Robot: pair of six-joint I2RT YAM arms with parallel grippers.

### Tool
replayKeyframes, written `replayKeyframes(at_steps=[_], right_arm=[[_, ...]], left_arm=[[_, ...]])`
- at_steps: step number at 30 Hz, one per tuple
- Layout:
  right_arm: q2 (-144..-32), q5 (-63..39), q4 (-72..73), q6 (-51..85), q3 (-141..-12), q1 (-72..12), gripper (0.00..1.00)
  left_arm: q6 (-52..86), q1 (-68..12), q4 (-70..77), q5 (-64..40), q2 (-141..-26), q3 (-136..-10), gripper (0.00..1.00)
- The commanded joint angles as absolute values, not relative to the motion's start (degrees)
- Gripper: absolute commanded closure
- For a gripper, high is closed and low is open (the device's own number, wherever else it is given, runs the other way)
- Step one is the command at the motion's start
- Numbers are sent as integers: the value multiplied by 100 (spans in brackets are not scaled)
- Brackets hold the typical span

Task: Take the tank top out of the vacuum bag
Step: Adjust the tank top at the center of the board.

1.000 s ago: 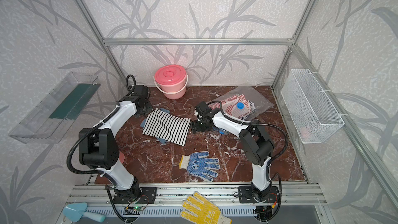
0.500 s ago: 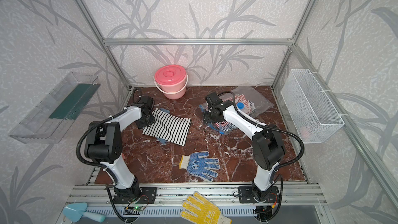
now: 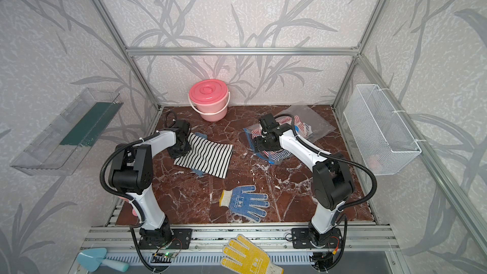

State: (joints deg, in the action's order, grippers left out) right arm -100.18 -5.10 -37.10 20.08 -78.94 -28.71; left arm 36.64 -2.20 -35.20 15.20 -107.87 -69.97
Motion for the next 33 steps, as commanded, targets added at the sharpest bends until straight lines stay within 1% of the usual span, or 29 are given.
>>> replayKeyframes(at_steps=[1,4,15,23,29,33], right_arm=[[-9812,-598,-3665,1996,-7857,-2856,24],[-9812,-567,-3673,1960,-7874,-2854,24],[-9963,53,-4086,1820,-8141,-2856,24],[-10116,5,-4162,1784,-8305,-2856,25],[-10168,-62,-4130,1775,-8323,-2856,25],[-10174,-106,-4125,1775,-8314,-2857,25]], left_arm=[[3665,-185,-3640,1696,-10910,-6899,91],[3667,-188,-3648,1720,-10885,-6899,94],[3613,-192,-4012,1776,-10799,-6801,93],[3750,-261,-4094,1569,-10528,-6400,92],[3988,-497,-4062,1391,-10281,-6024,91],[4140,-861,-4241,1301,-10189,-5987,91]])
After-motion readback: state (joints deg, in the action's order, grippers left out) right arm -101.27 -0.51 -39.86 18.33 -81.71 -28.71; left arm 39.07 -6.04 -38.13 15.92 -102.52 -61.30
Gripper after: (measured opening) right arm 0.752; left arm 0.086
